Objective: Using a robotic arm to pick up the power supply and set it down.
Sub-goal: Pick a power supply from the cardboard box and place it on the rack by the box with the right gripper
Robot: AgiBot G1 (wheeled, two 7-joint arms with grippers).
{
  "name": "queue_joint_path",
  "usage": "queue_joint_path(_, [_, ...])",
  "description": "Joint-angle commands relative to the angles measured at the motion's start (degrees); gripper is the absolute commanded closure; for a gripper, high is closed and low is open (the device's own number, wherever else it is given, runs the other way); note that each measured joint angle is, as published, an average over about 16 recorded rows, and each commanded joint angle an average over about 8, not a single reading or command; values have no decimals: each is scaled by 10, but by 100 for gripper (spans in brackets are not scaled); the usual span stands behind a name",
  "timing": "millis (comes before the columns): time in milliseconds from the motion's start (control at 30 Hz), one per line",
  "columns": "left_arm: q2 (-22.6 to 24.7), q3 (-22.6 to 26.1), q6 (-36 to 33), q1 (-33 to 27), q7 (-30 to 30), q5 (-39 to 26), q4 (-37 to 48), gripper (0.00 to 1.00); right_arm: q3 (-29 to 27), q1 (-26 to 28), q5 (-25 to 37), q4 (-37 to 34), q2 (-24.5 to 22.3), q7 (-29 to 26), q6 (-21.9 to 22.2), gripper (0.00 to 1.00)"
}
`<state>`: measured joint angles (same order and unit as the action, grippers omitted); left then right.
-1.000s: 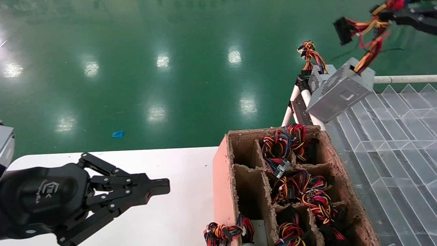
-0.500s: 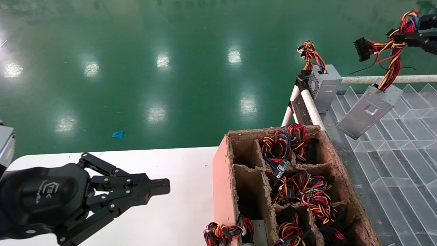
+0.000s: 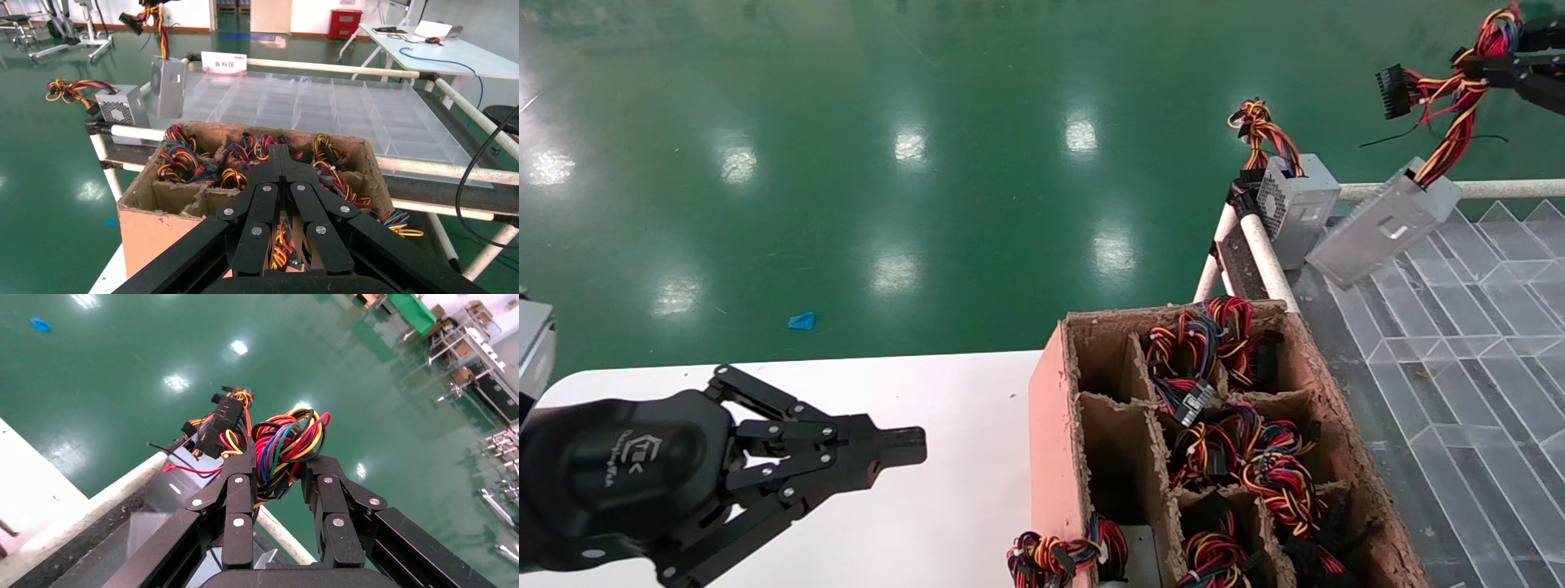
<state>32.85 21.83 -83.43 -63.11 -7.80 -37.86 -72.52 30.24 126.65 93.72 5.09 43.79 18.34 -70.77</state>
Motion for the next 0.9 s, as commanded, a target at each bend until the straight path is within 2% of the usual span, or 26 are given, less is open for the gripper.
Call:
queue_joint_path(33, [0,0,0,0,0,0,0,100,-1,-1,-1,-9,7,3,13,100])
queue_joint_path(433, [0,0,0,0,0,0,0,100,11,9,14,-23,23,24,-37,100])
queue_joint_path(900, [0,0,0,0,0,0,0,100,17,18,22,-34,37,32,-39,100])
